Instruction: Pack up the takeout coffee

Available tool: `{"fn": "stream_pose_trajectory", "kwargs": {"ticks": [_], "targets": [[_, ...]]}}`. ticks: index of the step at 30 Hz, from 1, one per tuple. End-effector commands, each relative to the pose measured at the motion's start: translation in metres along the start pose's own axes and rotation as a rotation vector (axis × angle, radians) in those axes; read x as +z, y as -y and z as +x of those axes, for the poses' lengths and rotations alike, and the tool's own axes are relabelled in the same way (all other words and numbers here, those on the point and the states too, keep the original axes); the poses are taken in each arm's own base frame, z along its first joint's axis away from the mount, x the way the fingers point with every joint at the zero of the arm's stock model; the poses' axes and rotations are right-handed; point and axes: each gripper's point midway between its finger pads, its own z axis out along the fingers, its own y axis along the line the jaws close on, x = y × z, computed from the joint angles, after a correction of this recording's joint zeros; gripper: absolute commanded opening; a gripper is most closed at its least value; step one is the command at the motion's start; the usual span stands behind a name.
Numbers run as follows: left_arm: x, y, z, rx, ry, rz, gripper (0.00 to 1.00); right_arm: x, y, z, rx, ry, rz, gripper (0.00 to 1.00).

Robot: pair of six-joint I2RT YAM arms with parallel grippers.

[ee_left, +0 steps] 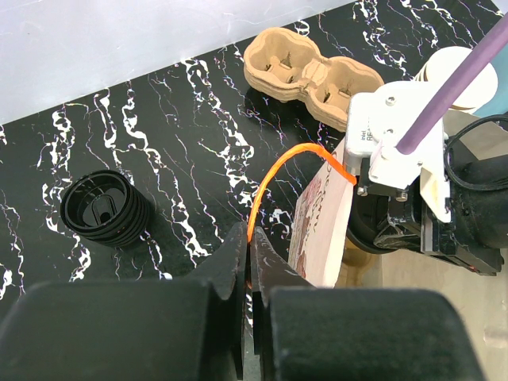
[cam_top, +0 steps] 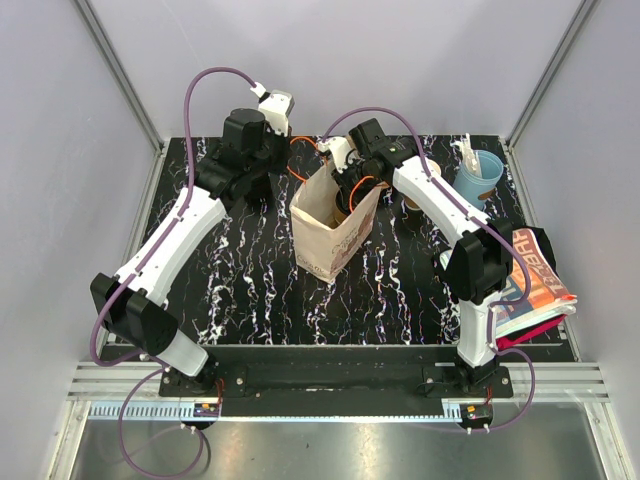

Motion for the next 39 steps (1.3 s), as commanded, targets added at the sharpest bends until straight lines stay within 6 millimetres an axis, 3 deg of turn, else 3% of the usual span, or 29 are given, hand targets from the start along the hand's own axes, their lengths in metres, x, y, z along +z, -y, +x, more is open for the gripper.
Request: {"fn": "stream_pose_trajectory", "kwargs": {"ticks": [1,8,13,17,27,34,39], "targets": [[-0.003,0.003,-0.02,-0.011,0.067,0.01,0.0,-0.01,0.005,-0.012,-0.015,0.05,0.027,0.07],[-0.003,0.003,-0.02,-0.011,0.065,0.01,0.0,-0.009,0.005,-0.013,-0.016,0.054,0.029,0.22],[-0.004,0.003,-0.02,-0.01,0.067,0.01,0.0,-0.009,0.005,-0.011,-0.013,0.049,0.025,0.24],[-0.004,0.003,-0.021,-0.011,0.068,0.01,0.0,-0.009,0.004,-0.01,-0.011,0.045,0.024,0.39],[-0.003,0.003,-0.02,-0.01,0.065,0.01,0.0,-0.016,0.004,-0.013,-0.019,0.061,0.032,0.55],[-0.004,0.007,-0.02,-0.007,0.065,0.033,0.0,-0.032,0.003,-0.02,-0.033,0.086,0.052,0.77],[-0.003,0.007,-0.019,-0.007,0.062,0.033,0.0,-0.054,0.003,-0.028,-0.054,0.118,0.083,0.99]]}}
